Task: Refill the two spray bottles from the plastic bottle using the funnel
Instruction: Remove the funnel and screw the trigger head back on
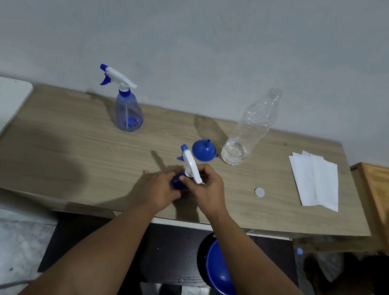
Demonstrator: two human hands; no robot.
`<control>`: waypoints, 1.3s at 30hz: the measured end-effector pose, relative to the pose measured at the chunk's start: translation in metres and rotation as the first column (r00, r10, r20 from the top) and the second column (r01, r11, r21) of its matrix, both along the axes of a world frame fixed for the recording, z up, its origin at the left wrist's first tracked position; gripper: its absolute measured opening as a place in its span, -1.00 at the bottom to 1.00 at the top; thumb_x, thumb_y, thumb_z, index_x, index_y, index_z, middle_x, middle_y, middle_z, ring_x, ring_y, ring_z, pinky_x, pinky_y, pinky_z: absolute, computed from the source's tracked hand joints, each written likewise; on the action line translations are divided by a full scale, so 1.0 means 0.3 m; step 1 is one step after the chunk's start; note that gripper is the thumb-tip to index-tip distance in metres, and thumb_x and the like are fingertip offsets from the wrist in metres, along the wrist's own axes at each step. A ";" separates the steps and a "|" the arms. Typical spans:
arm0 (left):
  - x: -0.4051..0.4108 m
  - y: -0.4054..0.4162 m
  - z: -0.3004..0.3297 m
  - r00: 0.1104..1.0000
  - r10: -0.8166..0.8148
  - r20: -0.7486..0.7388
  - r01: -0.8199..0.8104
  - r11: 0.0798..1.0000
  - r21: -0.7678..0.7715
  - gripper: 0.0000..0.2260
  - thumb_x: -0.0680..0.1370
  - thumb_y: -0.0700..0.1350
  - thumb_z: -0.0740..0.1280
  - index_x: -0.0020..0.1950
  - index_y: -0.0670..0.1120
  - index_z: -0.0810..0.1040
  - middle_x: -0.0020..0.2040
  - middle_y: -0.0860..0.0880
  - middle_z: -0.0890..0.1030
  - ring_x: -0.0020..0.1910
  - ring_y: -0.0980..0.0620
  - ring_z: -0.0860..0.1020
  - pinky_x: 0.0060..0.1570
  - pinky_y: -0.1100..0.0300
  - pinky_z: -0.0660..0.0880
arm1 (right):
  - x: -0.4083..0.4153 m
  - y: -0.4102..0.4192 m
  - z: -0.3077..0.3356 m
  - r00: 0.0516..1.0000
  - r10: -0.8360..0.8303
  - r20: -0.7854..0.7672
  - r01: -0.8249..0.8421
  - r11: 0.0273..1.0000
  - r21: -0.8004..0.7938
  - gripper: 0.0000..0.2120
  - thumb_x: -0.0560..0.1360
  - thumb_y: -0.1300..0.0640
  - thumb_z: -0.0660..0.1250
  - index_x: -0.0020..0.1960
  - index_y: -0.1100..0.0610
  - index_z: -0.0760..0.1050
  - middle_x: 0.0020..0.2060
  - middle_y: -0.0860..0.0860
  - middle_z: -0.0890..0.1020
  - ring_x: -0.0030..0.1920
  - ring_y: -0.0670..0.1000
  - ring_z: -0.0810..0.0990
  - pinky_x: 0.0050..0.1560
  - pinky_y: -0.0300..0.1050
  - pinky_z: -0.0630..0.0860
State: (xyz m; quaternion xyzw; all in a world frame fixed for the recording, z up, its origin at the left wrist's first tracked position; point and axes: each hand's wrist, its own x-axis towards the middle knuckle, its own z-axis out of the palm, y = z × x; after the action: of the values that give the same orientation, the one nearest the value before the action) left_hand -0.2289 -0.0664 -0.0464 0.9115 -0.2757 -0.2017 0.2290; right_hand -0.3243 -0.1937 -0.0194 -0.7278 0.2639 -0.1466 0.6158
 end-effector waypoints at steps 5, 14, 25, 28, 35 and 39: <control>-0.031 0.029 0.108 0.964 -0.052 -0.261 0.040 0.998 -0.051 -0.63 0.36 0.23 0.50 0.08 0.11 0.62 -0.21 0.17 0.67 -0.22 0.25 0.58 0.01 0.40 0.41 | 0.007 0.018 0.021 0.998 -0.049 -0.050 0.046 0.997 -0.061 -0.63 0.38 0.00 0.58 0.09 -0.02 0.50 -0.22 -0.09 0.66 -0.21 -0.09 0.66 -0.14 -0.21 0.61; -0.068 0.278 0.230 0.923 0.123 -0.365 -0.216 0.950 -0.225 -0.81 0.46 0.19 0.47 0.04 0.25 0.59 -0.22 0.44 0.62 -0.19 0.55 0.53 -0.30 0.68 0.32 | 0.159 0.168 0.178 0.994 0.100 0.032 -0.100 0.995 -0.002 -0.83 0.48 0.22 0.30 -0.07 0.01 0.63 -0.16 0.00 0.70 -0.12 0.01 0.66 -0.05 -0.04 0.61; 0.055 0.566 0.220 0.897 0.368 0.244 -0.344 0.929 -0.133 -0.55 0.50 0.06 0.48 0.33 -0.11 0.59 0.31 -0.10 0.57 0.26 -0.13 0.56 0.29 0.05 0.45 | 0.169 0.402 0.081 0.851 0.349 -0.392 -0.373 0.928 0.014 -0.69 0.38 -0.14 0.41 -0.28 0.12 0.56 -0.39 0.05 0.62 -0.38 0.06 0.58 -0.27 -0.02 0.53; 0.046 0.590 0.210 0.874 0.407 0.265 -0.374 0.912 -0.166 -0.54 0.46 0.04 0.52 0.30 -0.12 0.60 0.27 -0.11 0.59 0.23 -0.14 0.57 0.25 0.02 0.49 | 0.164 0.420 0.079 0.837 0.346 -0.425 -0.378 0.926 0.008 -0.65 0.32 -0.23 0.38 -0.27 0.07 0.58 -0.33 0.04 0.68 -0.29 0.10 0.66 -0.17 -0.01 0.61; 0.043 0.619 0.198 0.851 0.448 0.274 -0.409 0.893 -0.190 -0.53 0.45 0.07 0.52 0.29 -0.10 0.60 0.24 -0.08 0.60 0.23 -0.13 0.57 0.20 0.02 0.51 | 0.174 0.431 0.091 0.849 0.332 -0.412 -0.391 0.918 -0.066 -0.70 0.39 -0.16 0.42 -0.28 0.07 0.55 -0.27 0.06 0.69 -0.14 0.23 0.72 -0.12 0.09 0.65; 0.048 0.630 0.196 0.855 0.450 0.257 -0.416 0.892 -0.177 -0.51 0.46 0.08 0.50 0.32 -0.09 0.58 0.28 -0.07 0.58 0.27 -0.11 0.54 0.23 0.02 0.49 | 0.174 0.437 0.094 0.845 0.311 -0.435 -0.375 0.925 -0.067 -0.64 0.36 -0.24 0.37 -0.32 0.05 0.50 -0.34 -0.02 0.62 -0.29 0.12 0.63 -0.16 0.03 0.62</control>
State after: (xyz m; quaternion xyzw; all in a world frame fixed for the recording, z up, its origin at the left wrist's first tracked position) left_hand -0.2143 0.1225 0.0123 0.9549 -0.1053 0.0077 0.2776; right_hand -0.2720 -0.0627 0.0087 -0.8215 0.2425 0.1052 0.5052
